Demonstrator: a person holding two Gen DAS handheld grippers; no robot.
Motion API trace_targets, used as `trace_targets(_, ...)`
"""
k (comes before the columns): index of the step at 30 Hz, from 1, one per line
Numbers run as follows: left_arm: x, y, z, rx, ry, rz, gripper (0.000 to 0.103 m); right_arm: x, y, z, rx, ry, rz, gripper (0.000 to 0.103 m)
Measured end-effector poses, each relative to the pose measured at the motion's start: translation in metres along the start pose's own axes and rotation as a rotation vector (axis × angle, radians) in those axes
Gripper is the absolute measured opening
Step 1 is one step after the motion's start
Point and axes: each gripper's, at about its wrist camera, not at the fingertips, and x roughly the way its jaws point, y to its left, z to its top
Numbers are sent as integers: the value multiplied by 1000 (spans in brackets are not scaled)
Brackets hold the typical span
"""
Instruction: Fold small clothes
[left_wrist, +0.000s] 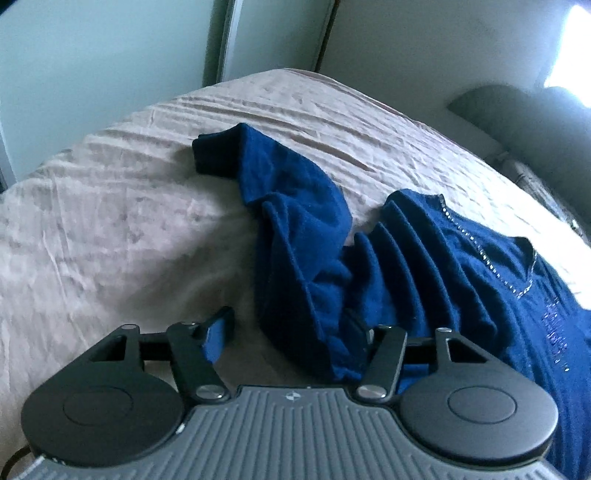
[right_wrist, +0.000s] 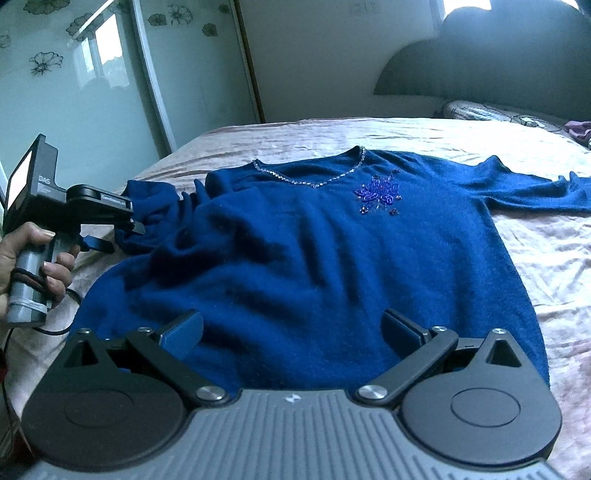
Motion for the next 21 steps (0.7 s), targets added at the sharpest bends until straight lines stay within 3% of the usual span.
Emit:
trace_targets(14,1,-12,-4,96,-33,55,62,0,0,-1,-2,-5,4,103)
trace_targets(18,2,-11,-6,108,-35,65,46,0,2,0,-6,-15,4,103)
trace_targets(20,2,-10,-5,107,-42,65,35,0,2,0,-6,-17,4,103)
trace_targets(21,1,-9,-6,105,-48,64,22,0,2,0,-6,-17,5,103)
